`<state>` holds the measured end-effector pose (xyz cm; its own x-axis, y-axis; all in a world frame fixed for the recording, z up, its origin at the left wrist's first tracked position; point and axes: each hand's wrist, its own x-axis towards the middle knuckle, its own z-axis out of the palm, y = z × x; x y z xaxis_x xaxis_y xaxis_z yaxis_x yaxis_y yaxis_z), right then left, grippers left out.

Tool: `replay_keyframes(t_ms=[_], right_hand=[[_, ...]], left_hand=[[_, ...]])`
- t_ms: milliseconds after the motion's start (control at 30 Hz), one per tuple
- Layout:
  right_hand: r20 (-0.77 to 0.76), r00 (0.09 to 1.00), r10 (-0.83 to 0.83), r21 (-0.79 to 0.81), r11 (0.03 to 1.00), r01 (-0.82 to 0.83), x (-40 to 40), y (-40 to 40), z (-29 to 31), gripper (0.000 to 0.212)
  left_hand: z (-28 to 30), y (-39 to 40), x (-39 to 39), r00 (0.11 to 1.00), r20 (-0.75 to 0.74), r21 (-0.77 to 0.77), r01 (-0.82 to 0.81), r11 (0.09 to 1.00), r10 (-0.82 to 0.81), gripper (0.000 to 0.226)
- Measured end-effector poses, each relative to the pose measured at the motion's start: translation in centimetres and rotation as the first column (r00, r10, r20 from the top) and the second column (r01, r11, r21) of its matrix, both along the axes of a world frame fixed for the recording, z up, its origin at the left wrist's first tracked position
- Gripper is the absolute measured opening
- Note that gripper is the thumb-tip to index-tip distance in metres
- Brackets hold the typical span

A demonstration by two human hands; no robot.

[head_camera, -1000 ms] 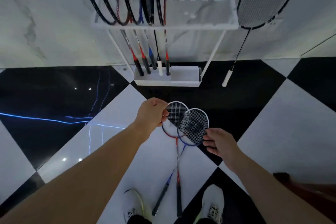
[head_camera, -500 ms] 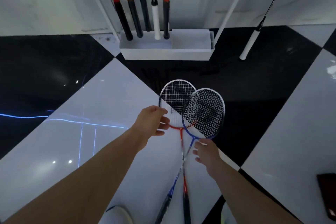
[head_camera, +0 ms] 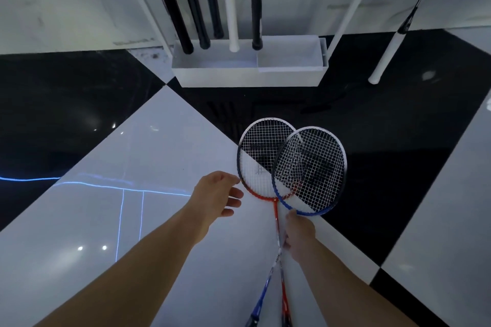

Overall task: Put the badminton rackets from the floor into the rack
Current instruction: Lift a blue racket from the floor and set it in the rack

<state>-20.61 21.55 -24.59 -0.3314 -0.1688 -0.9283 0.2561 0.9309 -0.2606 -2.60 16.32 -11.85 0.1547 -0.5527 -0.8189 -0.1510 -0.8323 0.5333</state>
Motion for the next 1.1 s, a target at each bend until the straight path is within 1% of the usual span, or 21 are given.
replay_keyframes(t_ms=[33,133,267,333,367,467,533,600,667,767,833,867,933,1000,1100], right_hand=[[0.027,0.999,0.046,-0.007,0.999,-0.046,0.1,-0.3,1.0,0.029],[0.125,0.992,0.016,-0.001,1.000,-0.016,-0.3,-0.8,3.2,0.041],[0.161,0.986,0.041,-0.065,0.997,-0.031,-0.3,-1.3,8.0,0.042],[0.167,0.985,0.051,-0.100,0.994,-0.035,-0.3,-1.6,11.4,0.043],[0.171,0.984,0.059,-0.124,0.992,-0.038,-0.1,-1.7,13.2,0.043],[0.178,0.980,0.090,-0.158,0.985,-0.061,0.4,-2.0,18.5,0.042],[0.187,0.974,0.127,-0.179,0.979,-0.093,1.1,-2.2,22.3,0.041],[0.197,0.965,0.175,-0.216,0.967,-0.132,1.8,-2.2,25.9,0.041],[0.198,0.957,0.212,-0.249,0.955,-0.160,2.4,-2.4,29.4,0.041],[0.171,0.937,0.304,-0.261,0.931,-0.254,3.4,-2.6,35.3,0.039],[0.149,0.919,0.366,-0.283,0.906,-0.315,3.9,-2.5,39.3,0.040],[0.140,0.910,0.391,-0.300,0.892,-0.338,4.1,-2.6,41.4,0.040],[0.102,0.899,0.427,-0.330,0.866,-0.374,4.4,-2.9,45.3,0.040],[0.075,0.895,0.440,-0.361,0.848,-0.387,4.6,-3.5,49.3,0.038],[0.045,0.869,0.493,-0.408,0.803,-0.434,4.9,-4.4,54.8,0.033]], left_hand=[[0.4,-0.2,-0.1,1.000,0.002,0.001,-0.004,1.000,0.004,0.017],[2.4,-0.7,-0.7,1.000,0.011,-0.013,0.009,1.000,-0.009,0.016],[6.9,-1.7,-1.8,0.998,0.034,-0.085,0.046,0.995,-0.043,0.011],[10.0,-2.3,-2.3,0.993,0.097,-0.152,0.080,0.985,-0.065,0.003],[11.7,-2.6,-2.6,0.988,0.131,-0.193,0.104,0.976,-0.080,0.008],[17.2,-3.9,-3.1,0.963,0.232,-0.305,0.208,0.929,-0.140,0.033],[21.3,-4.8,-3.0,0.920,0.341,-0.356,0.315,0.880,-0.191,0.055],[25.5,-5.7,-2.7,0.886,0.412,-0.404,0.385,0.830,-0.211,0.070],[29.6,-6.7,-2.3,0.862,0.460,-0.441,0.429,0.788,-0.212,0.080],[36.2,-8.2,-1.6,0.827,0.526,-0.492,0.486,0.722,-0.198,0.086],[40.4,-8.7,-1.1,0.837,0.510,-0.532,0.487,0.693,-0.196,0.080],[42.7,-9.0,-0.7,0.852,0.488,-0.556,0.473,0.683,-0.192,0.074],[46.7,-9.4,-0.2,0.878,0.450,-0.590,0.431,0.682,-0.165,0.056],[50.8,-9.9,0.5,0.881,0.445,-0.602,0.427,0.675,-0.160,0.039],[56.5,-10.3,1.4,0.887,0.381,-0.644,0.458,0.613,-0.262,0.015]])
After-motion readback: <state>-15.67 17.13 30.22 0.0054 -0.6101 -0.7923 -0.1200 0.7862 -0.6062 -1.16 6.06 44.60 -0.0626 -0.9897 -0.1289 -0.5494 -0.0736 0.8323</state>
